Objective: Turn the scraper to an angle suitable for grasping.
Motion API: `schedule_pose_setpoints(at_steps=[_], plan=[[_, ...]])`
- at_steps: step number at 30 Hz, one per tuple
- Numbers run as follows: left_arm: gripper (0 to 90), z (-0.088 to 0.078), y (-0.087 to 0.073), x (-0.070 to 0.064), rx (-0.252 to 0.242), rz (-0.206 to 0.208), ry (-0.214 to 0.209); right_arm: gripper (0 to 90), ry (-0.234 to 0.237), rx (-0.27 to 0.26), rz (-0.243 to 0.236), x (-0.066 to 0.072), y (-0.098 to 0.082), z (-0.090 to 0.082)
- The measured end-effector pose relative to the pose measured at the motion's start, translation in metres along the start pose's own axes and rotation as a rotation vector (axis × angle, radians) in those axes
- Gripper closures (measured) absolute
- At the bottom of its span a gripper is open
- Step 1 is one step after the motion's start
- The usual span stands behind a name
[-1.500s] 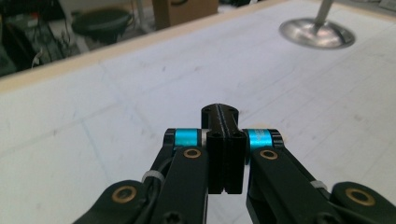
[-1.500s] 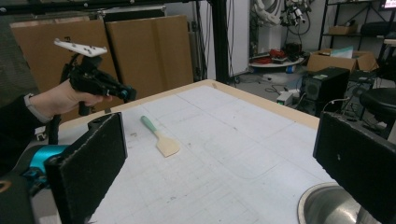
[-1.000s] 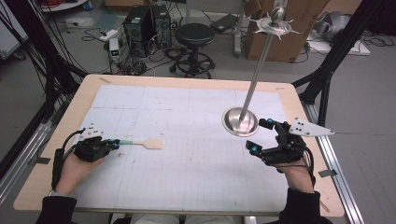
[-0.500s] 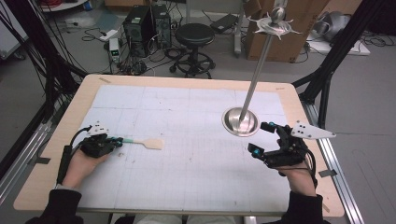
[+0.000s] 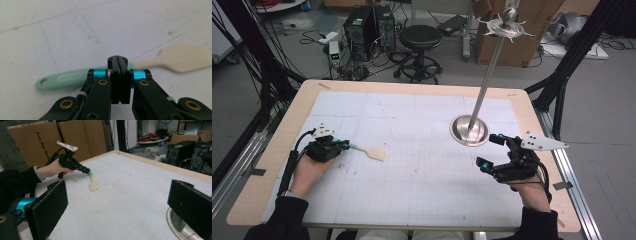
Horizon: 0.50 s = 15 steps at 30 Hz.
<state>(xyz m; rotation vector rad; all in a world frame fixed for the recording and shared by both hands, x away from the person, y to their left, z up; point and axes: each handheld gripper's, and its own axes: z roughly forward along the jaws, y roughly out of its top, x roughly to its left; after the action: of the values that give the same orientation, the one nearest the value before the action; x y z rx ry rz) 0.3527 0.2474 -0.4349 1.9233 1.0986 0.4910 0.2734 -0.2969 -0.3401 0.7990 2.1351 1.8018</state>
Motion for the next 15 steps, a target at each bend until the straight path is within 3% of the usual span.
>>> schedule_pose_setpoints(at_steps=[9,12,15], plan=[[89.7,0.027,0.009,-0.014,0.034,-0.017,-0.064,1.8,-0.005,0.004,-0.002,0.003,-0.002,-0.007],[89.6,0.038,0.012,-0.019,0.058,-0.018,-0.067,1.8,-0.019,0.005,0.007,0.004,-0.004,-0.012],[89.6,0.045,0.013,-0.023,0.086,0.006,-0.056,1.8,-0.028,0.008,0.012,0.005,-0.006,-0.016]])
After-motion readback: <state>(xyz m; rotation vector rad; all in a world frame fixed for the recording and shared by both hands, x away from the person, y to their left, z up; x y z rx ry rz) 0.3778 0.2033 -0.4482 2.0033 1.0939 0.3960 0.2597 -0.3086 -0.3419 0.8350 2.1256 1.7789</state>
